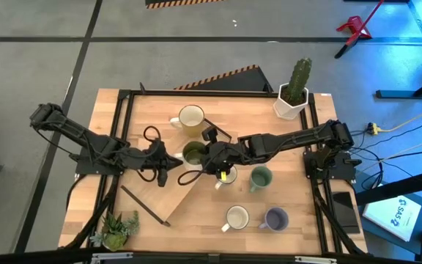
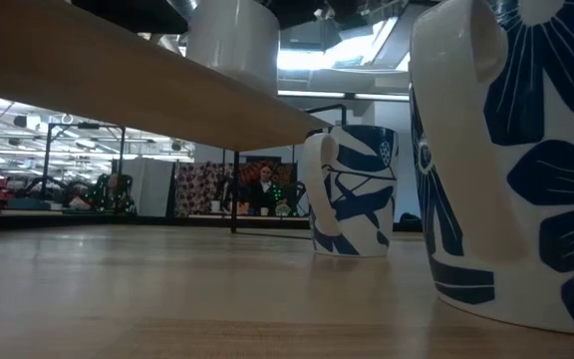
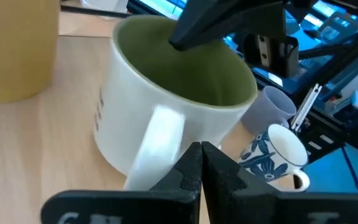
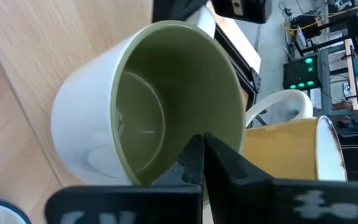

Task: Place coffee mugs
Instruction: Put the white mug on the shelf

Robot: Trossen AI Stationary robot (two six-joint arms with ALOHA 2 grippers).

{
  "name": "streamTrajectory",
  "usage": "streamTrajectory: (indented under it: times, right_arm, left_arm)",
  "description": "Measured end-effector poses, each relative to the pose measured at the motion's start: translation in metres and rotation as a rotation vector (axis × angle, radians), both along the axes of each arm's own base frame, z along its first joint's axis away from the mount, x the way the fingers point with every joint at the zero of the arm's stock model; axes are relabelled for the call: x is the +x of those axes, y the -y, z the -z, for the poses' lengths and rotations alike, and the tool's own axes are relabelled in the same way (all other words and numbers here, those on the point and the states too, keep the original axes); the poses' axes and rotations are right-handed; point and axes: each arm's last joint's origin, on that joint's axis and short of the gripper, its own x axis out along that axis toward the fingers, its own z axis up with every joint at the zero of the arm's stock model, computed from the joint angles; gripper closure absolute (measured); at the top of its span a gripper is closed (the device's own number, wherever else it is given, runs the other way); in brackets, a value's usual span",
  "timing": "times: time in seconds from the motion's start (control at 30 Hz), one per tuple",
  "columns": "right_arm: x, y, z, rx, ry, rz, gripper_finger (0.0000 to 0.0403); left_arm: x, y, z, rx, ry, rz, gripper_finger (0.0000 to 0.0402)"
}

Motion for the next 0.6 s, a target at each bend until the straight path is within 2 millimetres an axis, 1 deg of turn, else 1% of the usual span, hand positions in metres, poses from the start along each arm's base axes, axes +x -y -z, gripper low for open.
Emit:
streamTrajectory:
  times: [0.17, 0.33, 0.6]
  right_arm:
    - [0.0, 0.0, 0.0, 0.0, 0.0, 0.0, 0.0403]
    - [-0.001, -0.001, -0.001, 0.002, 0.006, -0.002, 0.0403]
    - [-0.003, -0.011, -0.014, 0.007, 0.036, -0.026, 0.0403]
  left_arm:
    - [0.0, 0.001, 0.001, -0.034, -0.008, 0.021, 0.0401]
    - [0.001, -0.001, 0.002, -0.01, -0.007, -0.03, 0.0401]
    - [0.019, -0.005, 0.018, 0.006, -0.07, -0.054, 0.0401]
